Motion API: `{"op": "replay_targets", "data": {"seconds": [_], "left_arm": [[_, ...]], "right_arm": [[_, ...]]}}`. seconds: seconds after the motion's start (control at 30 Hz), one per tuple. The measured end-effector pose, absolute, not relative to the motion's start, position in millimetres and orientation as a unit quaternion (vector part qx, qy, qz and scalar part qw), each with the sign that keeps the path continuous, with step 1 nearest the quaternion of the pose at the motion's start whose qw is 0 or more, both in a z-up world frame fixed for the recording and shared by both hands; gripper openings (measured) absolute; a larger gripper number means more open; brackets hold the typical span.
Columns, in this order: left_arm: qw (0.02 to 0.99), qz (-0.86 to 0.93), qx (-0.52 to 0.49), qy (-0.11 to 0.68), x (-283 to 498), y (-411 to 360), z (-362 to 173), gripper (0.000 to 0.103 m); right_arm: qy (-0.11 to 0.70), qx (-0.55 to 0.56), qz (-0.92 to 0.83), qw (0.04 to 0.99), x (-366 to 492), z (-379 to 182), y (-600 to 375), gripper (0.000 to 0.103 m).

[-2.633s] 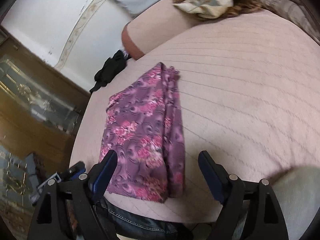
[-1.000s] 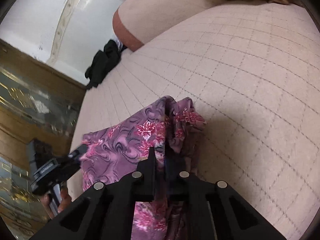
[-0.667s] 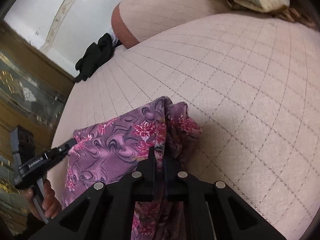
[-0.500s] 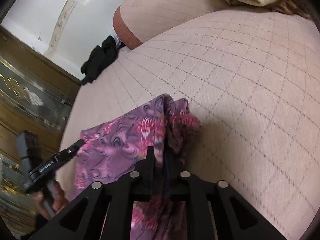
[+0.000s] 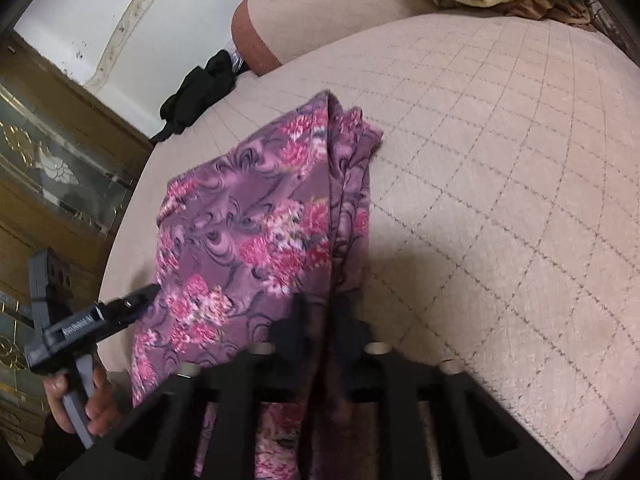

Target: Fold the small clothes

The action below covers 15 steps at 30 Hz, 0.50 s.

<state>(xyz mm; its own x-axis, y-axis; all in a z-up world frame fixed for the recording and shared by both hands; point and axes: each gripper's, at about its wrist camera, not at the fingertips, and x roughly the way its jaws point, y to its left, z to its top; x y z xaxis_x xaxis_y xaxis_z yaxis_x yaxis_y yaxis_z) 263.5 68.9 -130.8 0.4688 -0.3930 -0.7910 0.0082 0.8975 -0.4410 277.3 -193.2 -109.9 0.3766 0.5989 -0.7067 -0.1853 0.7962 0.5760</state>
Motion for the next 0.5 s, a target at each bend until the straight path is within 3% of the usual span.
{"op": "replay_targets", "data": {"seconds": [0.13, 0.23, 0.27, 0.33, 0.37, 0.4, 0.5], "left_arm": [[0.856, -0.102, -0.139, 0.487, 249, 57, -129, 0.008], [0.856, -0.078, -0.141, 0.491, 246, 60, -128, 0.021], [0.858, -0.08, -0.143, 0.486, 239, 62, -119, 0.03], [0.861, -0.102, -0.143, 0.478, 224, 62, -107, 0.051], [0.862, -0.107, -0.139, 0.475, 213, 63, -103, 0.062], [0.863, -0.108, -0.134, 0.476, 202, 63, -102, 0.066], [0.845, -0.116, -0.15, 0.501, 172, 70, -116, 0.066]], "right_arm": [[0.497, 0.169, 0.213, 0.824, 267, -108, -192, 0.006], [0.509, 0.186, 0.213, 0.813, 273, -115, -194, 0.007], [0.505, 0.193, 0.216, 0.813, 272, -109, -197, 0.01], [0.491, 0.205, 0.222, 0.817, 259, -94, -206, 0.023], [0.486, 0.21, 0.227, 0.817, 250, -90, -210, 0.045], [0.482, 0.213, 0.23, 0.818, 239, -88, -214, 0.062], [0.484, 0.214, 0.228, 0.817, 205, -87, -223, 0.065]]}}
